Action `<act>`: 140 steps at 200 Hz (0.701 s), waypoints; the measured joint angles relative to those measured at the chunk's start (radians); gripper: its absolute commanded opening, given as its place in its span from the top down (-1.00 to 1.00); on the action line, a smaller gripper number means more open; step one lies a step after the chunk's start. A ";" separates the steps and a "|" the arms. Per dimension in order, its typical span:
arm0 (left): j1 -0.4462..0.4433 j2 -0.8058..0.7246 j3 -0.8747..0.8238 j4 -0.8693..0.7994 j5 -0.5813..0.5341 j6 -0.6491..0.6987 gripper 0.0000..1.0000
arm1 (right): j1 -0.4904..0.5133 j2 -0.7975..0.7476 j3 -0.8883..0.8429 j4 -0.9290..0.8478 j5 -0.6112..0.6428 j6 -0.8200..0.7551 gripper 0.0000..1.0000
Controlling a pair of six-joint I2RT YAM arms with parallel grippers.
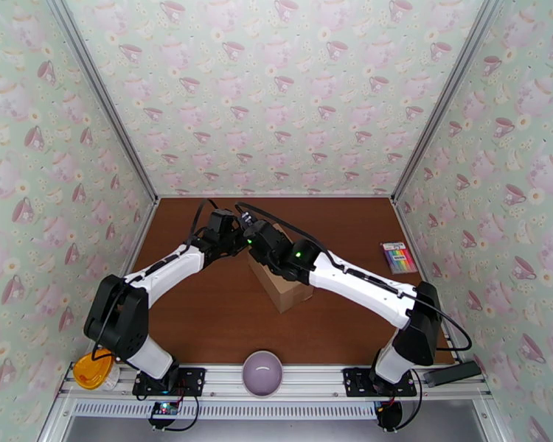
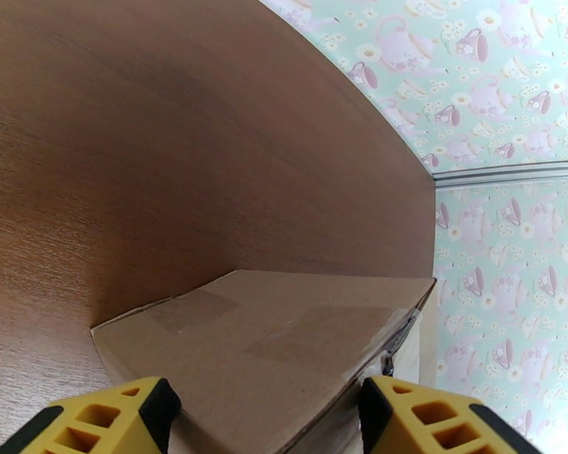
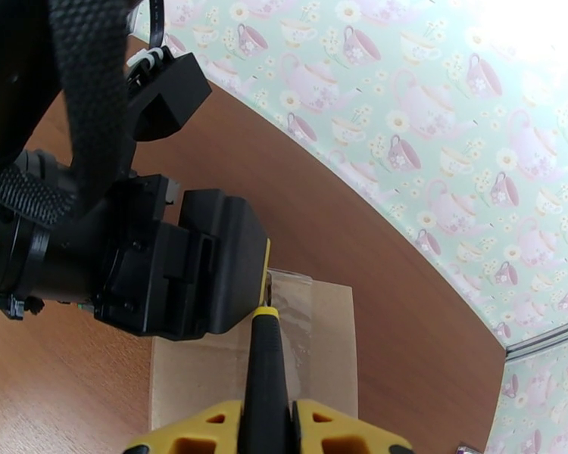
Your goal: Unpack the express box
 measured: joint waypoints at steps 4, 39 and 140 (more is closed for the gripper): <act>0.000 0.000 0.000 0.000 0.000 0.000 -0.40 | 0.000 0.000 0.000 0.000 0.001 -0.002 1.00; -0.002 0.005 0.000 0.004 -0.003 0.000 -0.40 | 0.000 -0.005 -0.015 0.008 0.001 -0.020 1.00; 0.000 0.040 0.028 0.019 -0.031 -0.009 -0.40 | 0.000 -0.054 -0.048 0.013 -0.007 -0.023 1.00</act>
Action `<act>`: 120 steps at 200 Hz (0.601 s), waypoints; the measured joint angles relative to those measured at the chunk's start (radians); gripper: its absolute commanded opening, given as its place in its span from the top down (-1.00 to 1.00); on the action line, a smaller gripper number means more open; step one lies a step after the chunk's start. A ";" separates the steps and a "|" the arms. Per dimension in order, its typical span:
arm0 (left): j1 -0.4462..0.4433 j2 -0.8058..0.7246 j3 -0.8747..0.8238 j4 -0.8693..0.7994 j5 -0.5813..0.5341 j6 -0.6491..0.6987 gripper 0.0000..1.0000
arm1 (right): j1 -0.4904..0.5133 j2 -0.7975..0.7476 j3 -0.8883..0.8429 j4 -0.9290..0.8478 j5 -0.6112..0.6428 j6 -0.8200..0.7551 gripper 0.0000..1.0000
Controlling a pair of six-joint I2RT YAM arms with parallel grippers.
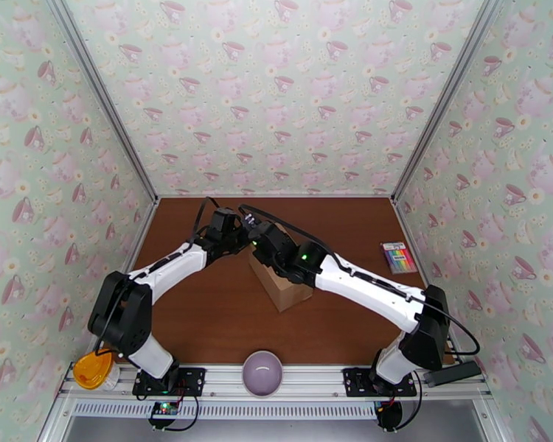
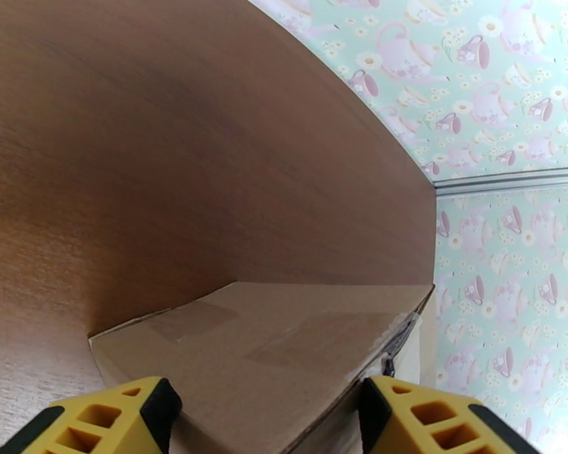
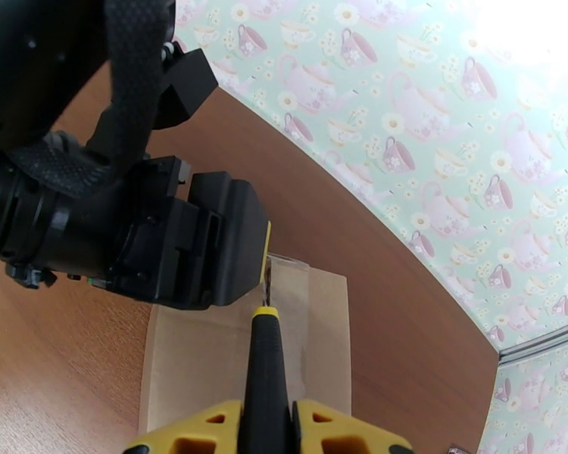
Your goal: Unpack the express box
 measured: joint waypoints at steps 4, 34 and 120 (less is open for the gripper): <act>0.000 0.002 0.001 0.002 0.000 0.000 -0.40 | 0.000 0.000 0.000 0.000 0.000 0.000 1.00; 0.005 0.005 0.001 0.007 -0.003 -0.003 -0.40 | 0.000 -0.002 -0.014 0.000 0.000 0.000 1.00; 0.006 0.005 0.001 0.010 -0.003 0.001 -0.40 | 0.000 -0.017 -0.034 0.008 -0.001 0.000 1.00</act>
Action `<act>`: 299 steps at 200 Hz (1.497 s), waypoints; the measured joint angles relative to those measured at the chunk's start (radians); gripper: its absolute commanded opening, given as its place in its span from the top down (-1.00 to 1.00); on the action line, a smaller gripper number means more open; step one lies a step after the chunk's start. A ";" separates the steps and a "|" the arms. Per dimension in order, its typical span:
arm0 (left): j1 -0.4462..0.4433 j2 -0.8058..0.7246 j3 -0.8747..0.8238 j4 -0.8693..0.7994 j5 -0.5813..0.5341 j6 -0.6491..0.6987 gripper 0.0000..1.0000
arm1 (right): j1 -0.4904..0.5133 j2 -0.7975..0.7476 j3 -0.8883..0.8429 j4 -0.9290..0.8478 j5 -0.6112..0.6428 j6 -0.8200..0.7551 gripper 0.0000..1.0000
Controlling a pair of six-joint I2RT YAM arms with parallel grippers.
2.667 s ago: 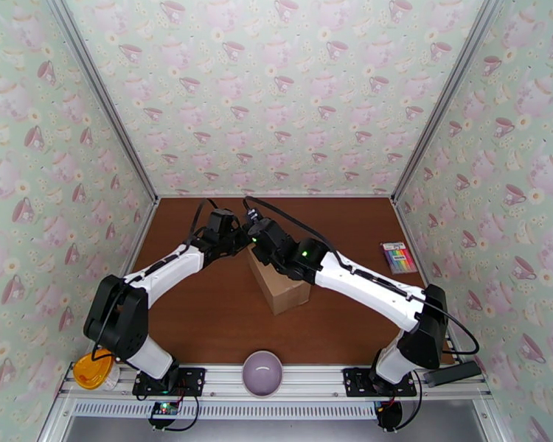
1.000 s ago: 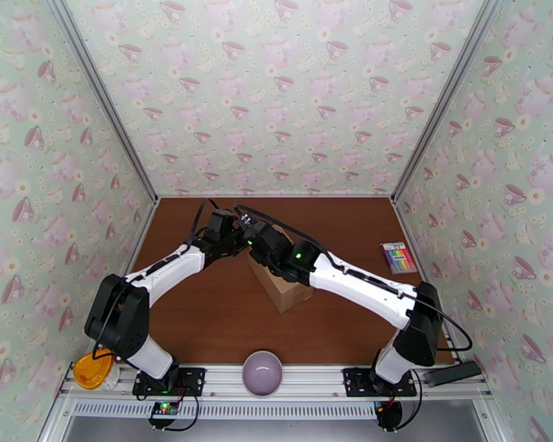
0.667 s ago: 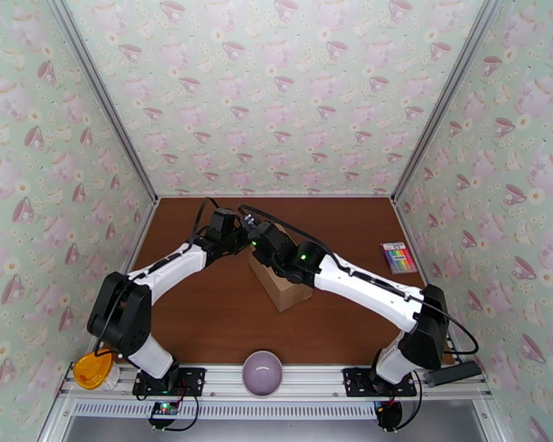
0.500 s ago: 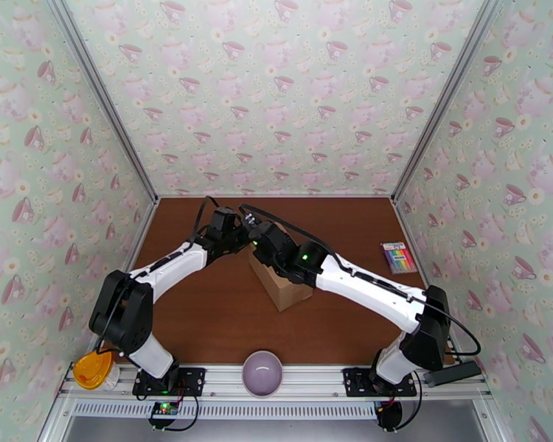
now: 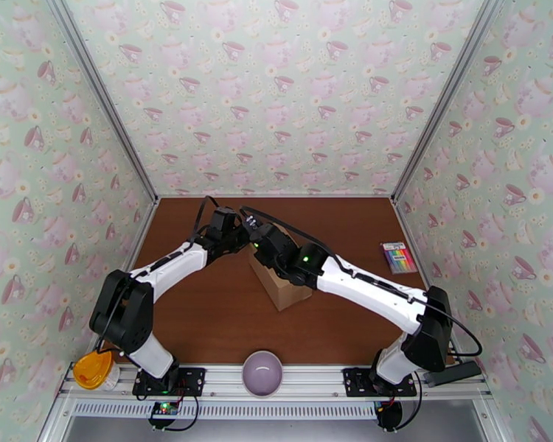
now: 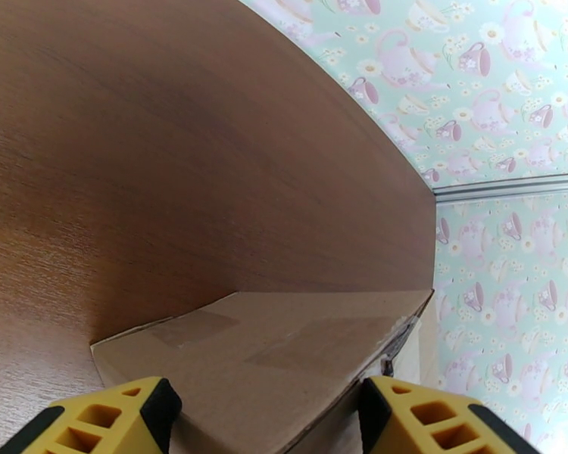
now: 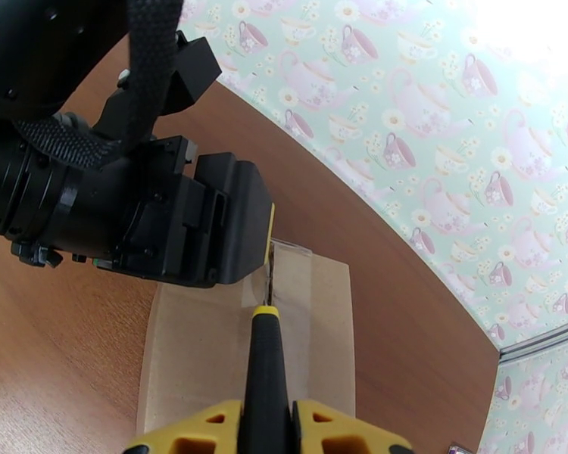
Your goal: Unpack the express box
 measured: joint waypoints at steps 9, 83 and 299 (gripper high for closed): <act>0.000 0.000 0.000 0.000 0.000 0.001 -0.40 | 0.000 -0.002 -0.003 0.000 0.000 0.000 1.00; 0.002 0.000 0.001 0.002 -0.008 0.008 -0.40 | 0.000 -0.040 -0.039 -0.021 -0.007 0.007 1.00; 0.012 0.014 0.035 -0.055 -0.049 0.031 -0.47 | 0.008 -0.122 -0.093 -0.102 -0.055 0.104 1.00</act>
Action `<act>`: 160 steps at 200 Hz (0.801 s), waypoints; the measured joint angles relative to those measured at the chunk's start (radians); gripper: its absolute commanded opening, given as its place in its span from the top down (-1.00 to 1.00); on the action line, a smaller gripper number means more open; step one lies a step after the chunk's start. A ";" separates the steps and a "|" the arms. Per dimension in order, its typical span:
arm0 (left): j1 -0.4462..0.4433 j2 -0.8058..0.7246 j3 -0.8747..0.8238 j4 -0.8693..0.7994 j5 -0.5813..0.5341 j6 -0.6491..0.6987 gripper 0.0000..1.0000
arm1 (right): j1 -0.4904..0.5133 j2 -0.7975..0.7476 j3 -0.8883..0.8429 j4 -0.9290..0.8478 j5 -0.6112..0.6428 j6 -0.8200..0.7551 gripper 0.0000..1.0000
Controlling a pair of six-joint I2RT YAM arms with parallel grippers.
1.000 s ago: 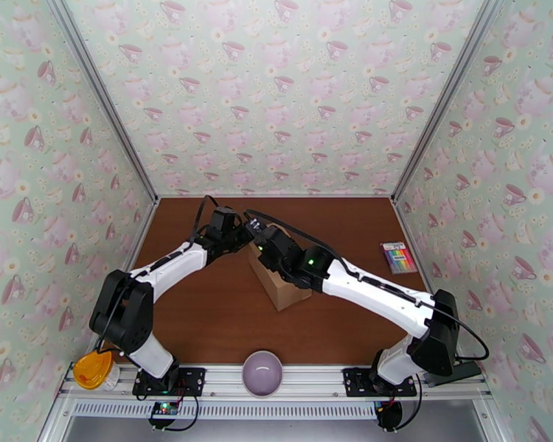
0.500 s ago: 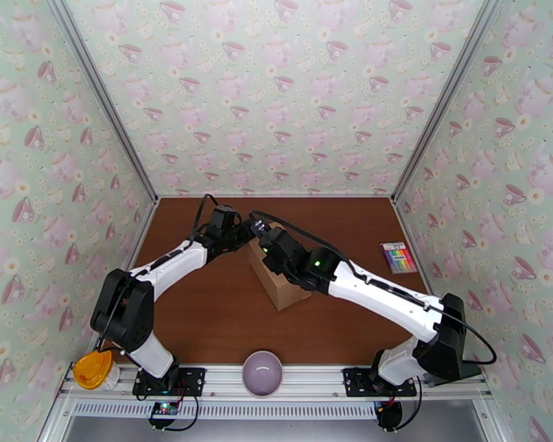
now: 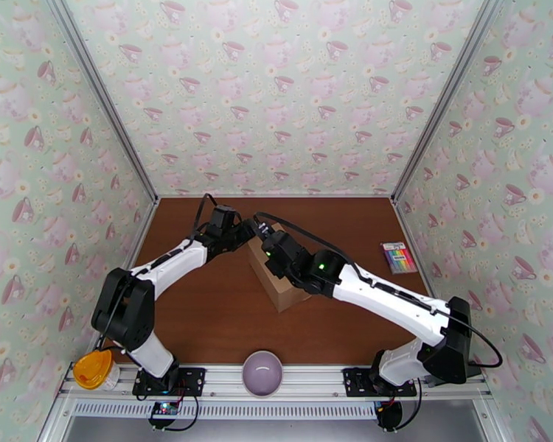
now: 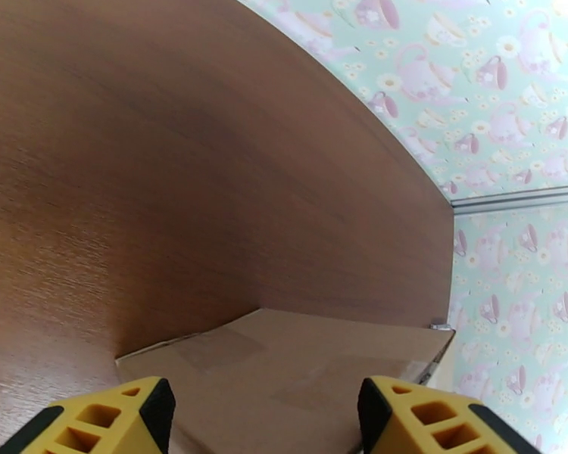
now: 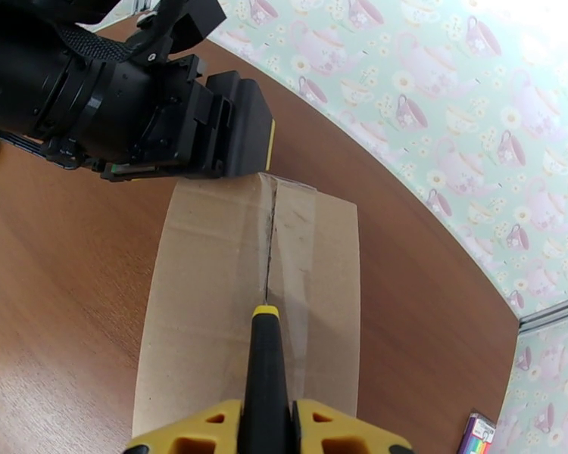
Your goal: Unpack the express box
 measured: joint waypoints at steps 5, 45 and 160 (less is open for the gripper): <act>0.000 -0.002 0.000 -0.003 -0.001 0.002 -0.48 | 0.000 -0.002 -0.002 0.002 0.000 0.003 1.00; -0.009 -0.045 0.000 -0.024 0.008 0.014 -0.55 | 0.000 -0.002 -0.004 0.004 0.000 0.013 1.00; -0.062 0.008 0.104 -0.078 0.072 0.149 -0.93 | -0.001 -0.002 -0.004 0.003 0.005 0.021 1.00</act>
